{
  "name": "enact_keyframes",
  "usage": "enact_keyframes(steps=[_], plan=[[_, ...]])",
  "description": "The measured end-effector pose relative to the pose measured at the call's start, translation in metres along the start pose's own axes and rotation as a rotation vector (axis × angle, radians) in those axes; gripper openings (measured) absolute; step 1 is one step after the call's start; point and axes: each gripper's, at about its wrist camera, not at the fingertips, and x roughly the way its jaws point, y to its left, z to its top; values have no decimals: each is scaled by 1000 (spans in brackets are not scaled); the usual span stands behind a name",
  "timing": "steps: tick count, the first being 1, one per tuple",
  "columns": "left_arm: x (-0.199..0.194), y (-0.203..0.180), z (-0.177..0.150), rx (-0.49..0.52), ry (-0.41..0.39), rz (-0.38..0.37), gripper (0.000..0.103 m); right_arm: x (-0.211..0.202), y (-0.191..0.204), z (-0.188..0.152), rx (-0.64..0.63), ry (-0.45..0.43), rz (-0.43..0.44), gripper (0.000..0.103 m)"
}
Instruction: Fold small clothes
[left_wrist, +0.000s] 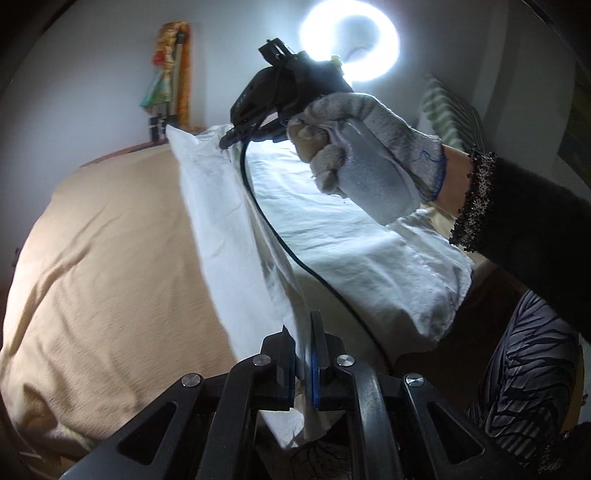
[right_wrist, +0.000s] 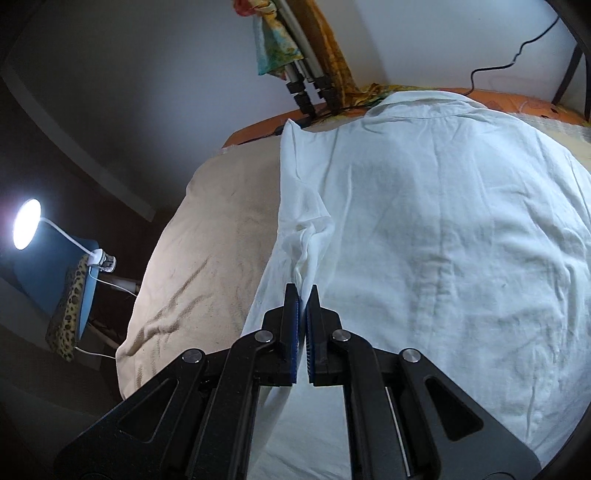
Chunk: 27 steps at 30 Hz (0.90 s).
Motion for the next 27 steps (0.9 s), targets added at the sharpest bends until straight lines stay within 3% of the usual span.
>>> enact_keyframes(steps=[14,19,24,27], plan=[[36,-28,-2,58,109,-45,3,10,-60,-15,100,44,-124,4],[31,-33,-14,60,140,-127,23,10,-64,-12,107,58,-126,5],[-3,-33,-25,44,94,-150,28,-30,-55,-13,41,-16,-159,25],[-25,-27,-30,24,55,-123,28,-62,-55,-18,48,-46,-110,26]])
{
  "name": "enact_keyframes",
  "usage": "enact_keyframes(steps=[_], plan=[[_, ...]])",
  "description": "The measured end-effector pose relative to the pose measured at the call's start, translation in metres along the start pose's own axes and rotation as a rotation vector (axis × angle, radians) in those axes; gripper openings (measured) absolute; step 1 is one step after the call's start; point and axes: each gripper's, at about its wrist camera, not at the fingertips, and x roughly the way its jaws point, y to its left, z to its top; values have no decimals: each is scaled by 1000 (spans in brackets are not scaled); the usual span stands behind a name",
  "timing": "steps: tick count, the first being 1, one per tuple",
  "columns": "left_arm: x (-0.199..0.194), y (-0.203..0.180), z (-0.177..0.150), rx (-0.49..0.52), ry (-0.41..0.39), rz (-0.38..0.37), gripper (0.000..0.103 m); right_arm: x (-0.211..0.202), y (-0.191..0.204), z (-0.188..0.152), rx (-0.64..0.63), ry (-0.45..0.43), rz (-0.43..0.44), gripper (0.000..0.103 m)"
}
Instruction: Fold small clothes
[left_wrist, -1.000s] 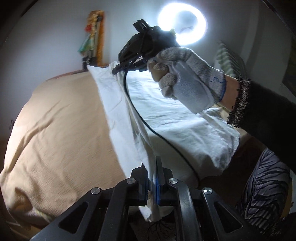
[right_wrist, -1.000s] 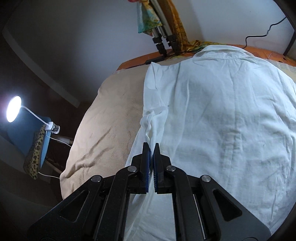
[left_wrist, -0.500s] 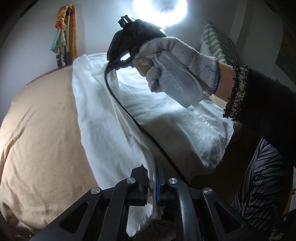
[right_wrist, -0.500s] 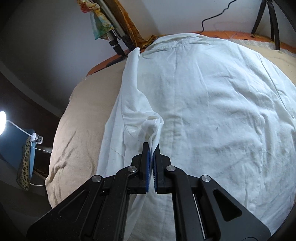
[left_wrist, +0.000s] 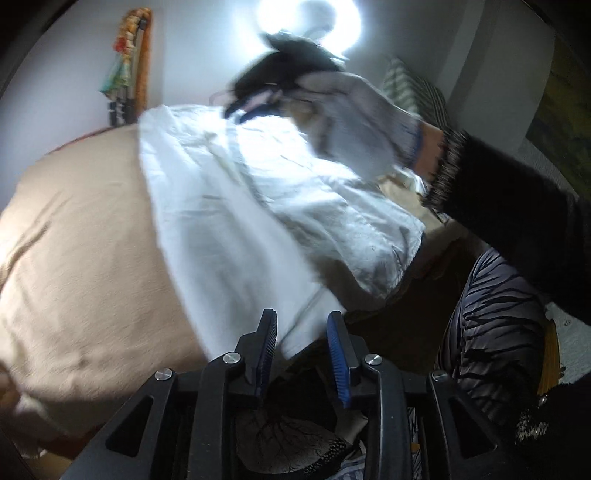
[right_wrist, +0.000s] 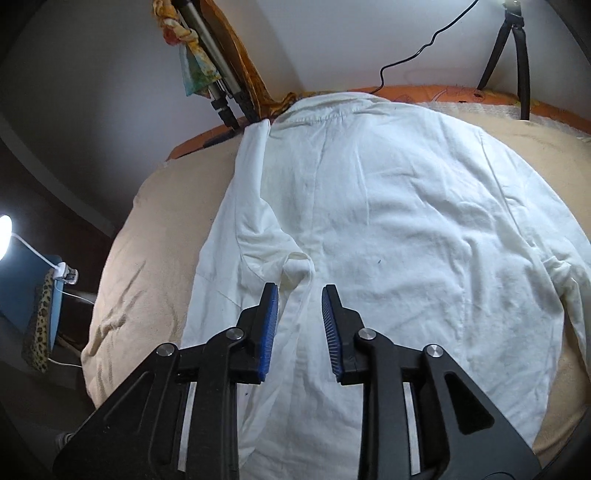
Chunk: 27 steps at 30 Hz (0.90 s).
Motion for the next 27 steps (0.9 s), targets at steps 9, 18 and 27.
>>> enact_keyframes(steps=[9,18,27], plan=[[-19,38,-1,-116,-70,74,28,-75,23,-77,-97,-16,143,26],[26,38,12,-65,-20,104,28,-44,48,-175,-204,129,146,26],[24,64,2,-242,2,114,52,-87,1,-188,-117,52,97,48]])
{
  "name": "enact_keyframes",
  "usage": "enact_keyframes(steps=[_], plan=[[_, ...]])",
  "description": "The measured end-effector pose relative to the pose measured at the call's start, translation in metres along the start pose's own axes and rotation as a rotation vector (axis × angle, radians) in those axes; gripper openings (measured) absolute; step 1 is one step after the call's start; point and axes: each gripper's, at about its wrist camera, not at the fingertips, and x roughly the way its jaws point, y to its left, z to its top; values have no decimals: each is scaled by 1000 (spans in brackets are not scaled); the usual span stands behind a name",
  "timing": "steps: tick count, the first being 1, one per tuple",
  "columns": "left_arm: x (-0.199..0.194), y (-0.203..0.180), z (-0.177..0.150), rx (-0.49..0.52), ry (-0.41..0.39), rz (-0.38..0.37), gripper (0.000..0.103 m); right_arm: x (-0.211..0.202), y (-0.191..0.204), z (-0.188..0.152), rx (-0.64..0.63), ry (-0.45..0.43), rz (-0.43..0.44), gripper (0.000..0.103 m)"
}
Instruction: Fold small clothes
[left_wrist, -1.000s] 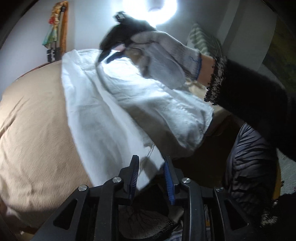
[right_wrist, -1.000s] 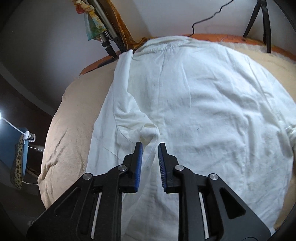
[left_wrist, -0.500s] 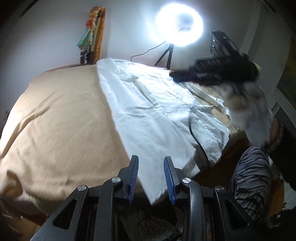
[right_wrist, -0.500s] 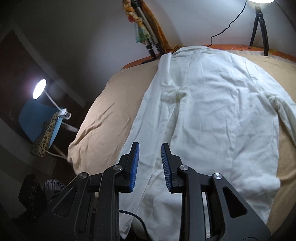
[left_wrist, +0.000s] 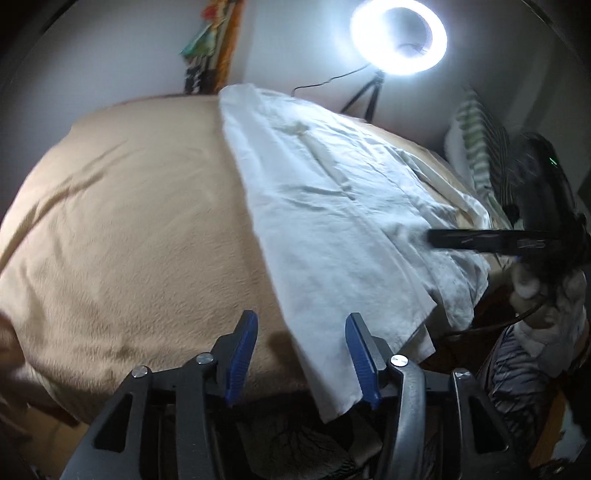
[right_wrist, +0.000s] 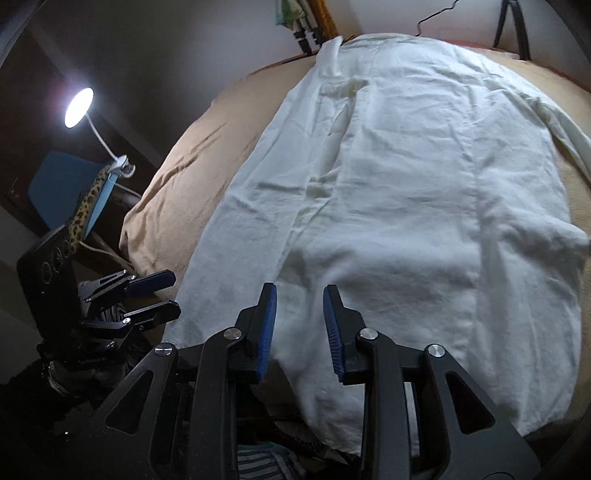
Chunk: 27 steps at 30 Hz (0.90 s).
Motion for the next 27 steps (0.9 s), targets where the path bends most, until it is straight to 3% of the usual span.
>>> enact_keyframes(steps=[2,7,9,11,12,15,19,20,22,23,27], plan=[[5,5,-1,-42,27,-33,51,-22,-20,-2,48,-51,-51,56],[11,11,0,-119,53,-115,46,-61,-89,-17,213,-69,-186,56],[15,11,1,-150,73,-146,29,-69,-115,-24,288,-56,-193,56],[16,11,1,-160,70,-146,26,-72,-136,-29,366,-37,-155,56],[17,11,1,-161,72,-146,20,-71,-142,-30,387,-25,-143,56],[18,16,2,-199,78,-173,9,-64,-149,-35,392,15,-176,56],[13,15,5,-196,69,-179,5,-60,-140,-35,329,37,-189,56],[11,15,6,-195,68,-180,5,-60,-138,-35,320,39,-192,54],[10,15,9,-207,67,-191,4,-59,-135,-36,310,54,-189,26],[7,17,10,-220,68,-200,4,-59,-135,-36,315,61,-182,5],[-7,17,15,-208,43,-181,4,-86,-131,-34,330,-40,-130,4]])
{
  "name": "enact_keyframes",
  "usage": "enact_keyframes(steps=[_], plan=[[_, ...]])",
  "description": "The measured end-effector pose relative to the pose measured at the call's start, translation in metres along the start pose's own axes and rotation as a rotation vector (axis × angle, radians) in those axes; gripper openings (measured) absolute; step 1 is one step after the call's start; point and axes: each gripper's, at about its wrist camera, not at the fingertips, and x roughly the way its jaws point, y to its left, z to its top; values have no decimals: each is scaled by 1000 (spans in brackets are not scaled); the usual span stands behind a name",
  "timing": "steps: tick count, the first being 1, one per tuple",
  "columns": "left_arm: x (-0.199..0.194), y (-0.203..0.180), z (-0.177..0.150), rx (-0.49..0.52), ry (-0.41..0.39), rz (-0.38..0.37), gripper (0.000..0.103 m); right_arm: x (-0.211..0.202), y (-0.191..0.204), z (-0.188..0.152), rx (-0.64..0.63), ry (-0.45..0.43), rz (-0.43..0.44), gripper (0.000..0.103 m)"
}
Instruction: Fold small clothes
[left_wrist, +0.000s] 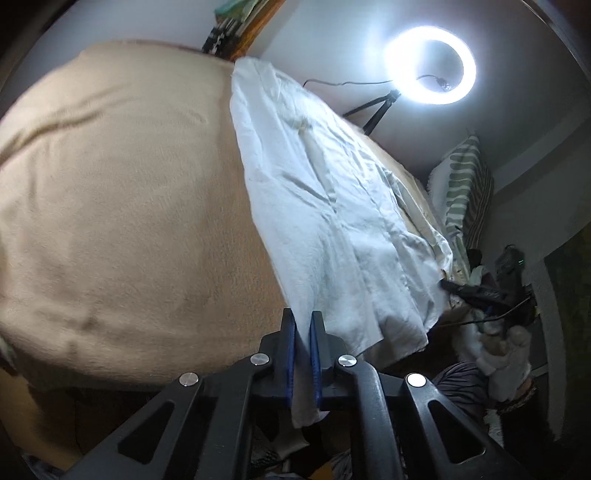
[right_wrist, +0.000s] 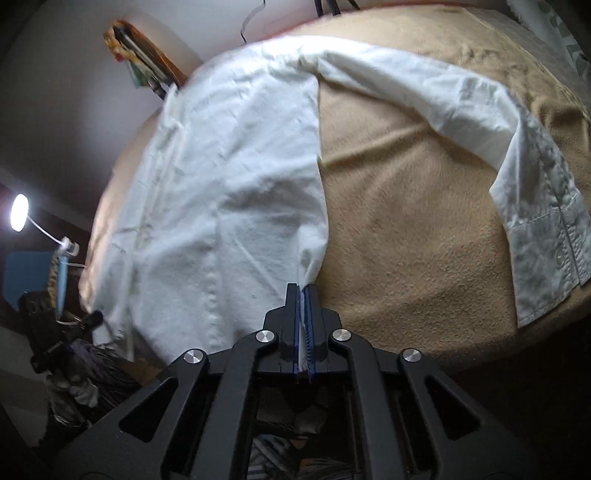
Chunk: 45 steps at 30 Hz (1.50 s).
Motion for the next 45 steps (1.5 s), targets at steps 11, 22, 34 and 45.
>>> enact_keyframes(steps=[11,22,34,45], plan=[[0,-15,-16,170,-18,196,37,3,2,-8,-60,19,-114,14],[-17,-64,-1,305,-160,188,39,-80,-24,5,-44,-267,-119,49],[33,-121,13,355,-112,93,40,-103,-156,18,188,-263,-278,50],[70,-136,19,342,-48,50,41,-75,-202,23,262,-185,-237,50]])
